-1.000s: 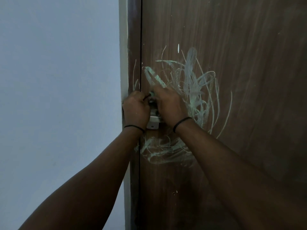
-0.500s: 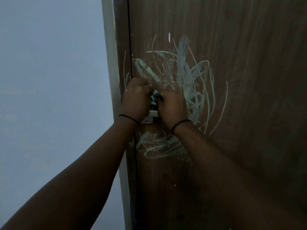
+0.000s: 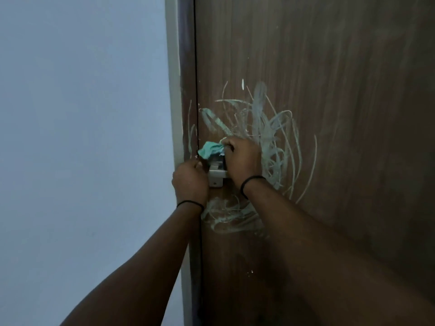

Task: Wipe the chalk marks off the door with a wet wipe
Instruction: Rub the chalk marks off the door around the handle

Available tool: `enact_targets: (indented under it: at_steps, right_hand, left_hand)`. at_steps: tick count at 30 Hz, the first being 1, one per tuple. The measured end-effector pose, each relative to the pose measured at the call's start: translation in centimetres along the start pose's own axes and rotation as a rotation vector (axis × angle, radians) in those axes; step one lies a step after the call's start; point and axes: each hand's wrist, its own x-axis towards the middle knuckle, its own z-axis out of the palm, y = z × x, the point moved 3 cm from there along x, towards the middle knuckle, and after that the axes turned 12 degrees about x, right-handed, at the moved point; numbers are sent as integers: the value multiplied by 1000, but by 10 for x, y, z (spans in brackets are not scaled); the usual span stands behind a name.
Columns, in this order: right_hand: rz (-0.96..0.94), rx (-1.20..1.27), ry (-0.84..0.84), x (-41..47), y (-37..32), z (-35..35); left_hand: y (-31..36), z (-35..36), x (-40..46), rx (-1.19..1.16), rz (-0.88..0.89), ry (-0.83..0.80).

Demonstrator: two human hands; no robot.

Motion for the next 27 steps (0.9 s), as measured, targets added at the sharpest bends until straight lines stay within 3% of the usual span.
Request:
enact_targets:
  at_steps: [4, 6, 8, 11, 14, 18, 22, 27]
  right_hand:
    - [-238, -257, -187, 6, -9, 26]
    - [-351, -263, -238, 9, -10, 32]
    - [-429, -331, -268, 13, -13, 36]
    - [-592, -610, -481, 8, -21, 51]
    - [-692, -637, -613, 17, -31, 45]
    - [-658, -402, -325, 46, -29, 15]
    - [-593, -382, -372, 35, -15, 19]
    - [-397, -244, -198, 29, -8, 13]
  left_hand:
    - [-17, 7, -15, -24, -71, -104]
    - [-25, 13, -26, -68, -77, -138]
    - [-30, 19, -35, -109, -91, -141]
    - [-37, 27, -44, -172, -130, -118]
    - [-42, 31, -48, -233, -156, -122]
    - [-45, 30, -44, -292, -169, -86]
    - [-43, 32, -37, -334, -186, -67]
    - [-31, 31, -31, -355, -193, -70]
